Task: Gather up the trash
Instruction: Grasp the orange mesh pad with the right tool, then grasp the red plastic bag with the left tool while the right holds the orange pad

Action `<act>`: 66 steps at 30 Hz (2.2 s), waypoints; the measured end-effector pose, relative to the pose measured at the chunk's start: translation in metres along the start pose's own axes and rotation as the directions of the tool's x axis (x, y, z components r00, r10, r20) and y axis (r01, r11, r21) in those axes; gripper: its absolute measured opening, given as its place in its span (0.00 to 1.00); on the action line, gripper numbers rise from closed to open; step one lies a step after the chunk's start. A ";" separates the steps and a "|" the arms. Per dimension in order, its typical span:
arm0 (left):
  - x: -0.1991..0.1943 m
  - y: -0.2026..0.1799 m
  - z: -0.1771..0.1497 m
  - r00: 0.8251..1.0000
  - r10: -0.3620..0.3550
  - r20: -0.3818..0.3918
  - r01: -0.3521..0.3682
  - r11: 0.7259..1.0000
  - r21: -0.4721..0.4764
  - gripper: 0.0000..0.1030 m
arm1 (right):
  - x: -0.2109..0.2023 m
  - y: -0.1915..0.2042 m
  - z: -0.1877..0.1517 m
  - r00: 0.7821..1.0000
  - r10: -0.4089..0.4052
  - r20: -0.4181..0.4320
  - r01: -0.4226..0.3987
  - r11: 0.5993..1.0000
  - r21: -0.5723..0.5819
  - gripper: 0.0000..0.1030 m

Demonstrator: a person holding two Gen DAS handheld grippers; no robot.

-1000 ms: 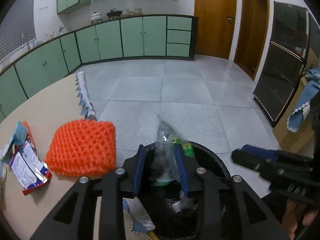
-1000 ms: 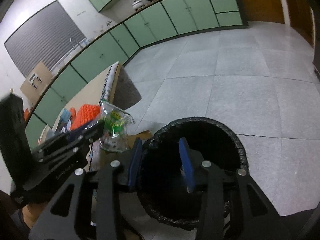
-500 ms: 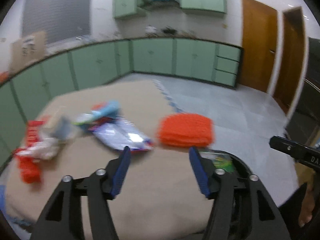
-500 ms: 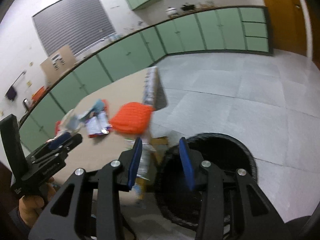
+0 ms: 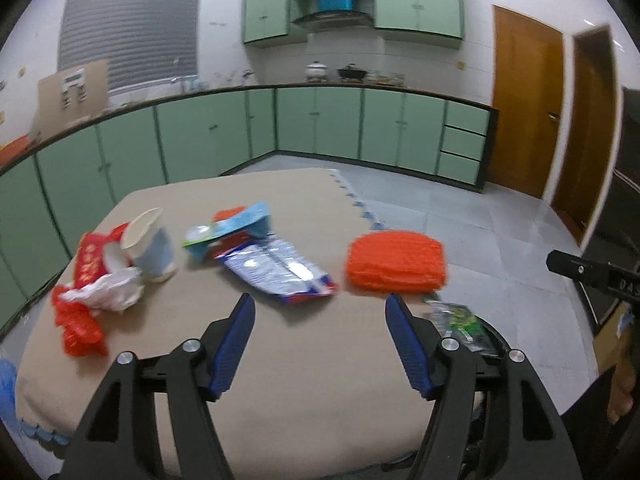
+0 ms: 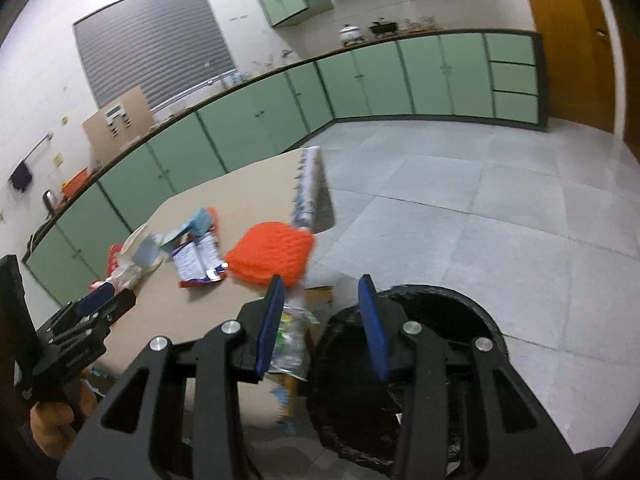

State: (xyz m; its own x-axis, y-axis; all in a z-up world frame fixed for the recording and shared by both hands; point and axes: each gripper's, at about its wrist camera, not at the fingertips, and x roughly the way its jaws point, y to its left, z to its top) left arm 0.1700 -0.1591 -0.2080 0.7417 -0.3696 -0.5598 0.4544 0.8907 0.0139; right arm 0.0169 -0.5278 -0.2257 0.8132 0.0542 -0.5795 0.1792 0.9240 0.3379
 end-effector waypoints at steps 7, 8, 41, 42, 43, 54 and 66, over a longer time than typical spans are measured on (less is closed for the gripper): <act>0.016 -0.024 -0.005 1.000 -0.015 -0.023 0.016 0.999 0.050 0.65 | 0.006 -0.009 -0.002 1.000 0.010 -0.002 -0.010 1.000 0.017 0.37; 0.017 -0.023 -0.005 1.000 -0.010 -0.026 0.011 0.999 0.050 0.65 | 0.009 -0.007 -0.001 1.000 0.019 -0.004 -0.019 1.000 0.019 0.37; 0.034 0.048 -0.001 0.997 0.079 0.009 -0.078 0.995 -0.067 0.53 | 0.149 0.054 0.025 0.969 0.122 -0.216 -0.149 0.982 -0.113 0.08; 0.032 0.050 -0.002 0.997 0.080 0.006 -0.080 0.994 -0.071 0.53 | 0.144 0.054 0.025 0.970 0.126 -0.206 -0.152 0.982 -0.115 0.08; 0.031 0.053 -0.004 0.996 0.085 0.005 -0.085 0.994 -0.075 0.53 | 0.140 0.054 0.027 0.972 0.130 -0.196 -0.154 0.982 -0.113 0.08; -0.008 0.092 -0.020 0.988 0.150 0.019 -0.147 0.981 -0.130 0.53 | 0.082 0.054 0.013 0.985 0.066 -0.160 -0.091 0.983 -0.157 0.07; -0.033 0.142 -0.045 0.965 0.263 0.009 -0.257 0.950 -0.180 0.60 | 0.037 0.054 0.011 0.995 0.053 -0.089 -0.064 0.991 -0.119 0.07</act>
State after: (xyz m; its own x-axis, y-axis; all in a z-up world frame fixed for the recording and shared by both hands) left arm 0.1880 -0.0089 -0.2252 0.8393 -0.1249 -0.5291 0.1522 0.9883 0.0082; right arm 0.0629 -0.4801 -0.2208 0.7688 0.1370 -0.6246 0.0596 0.9572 0.2833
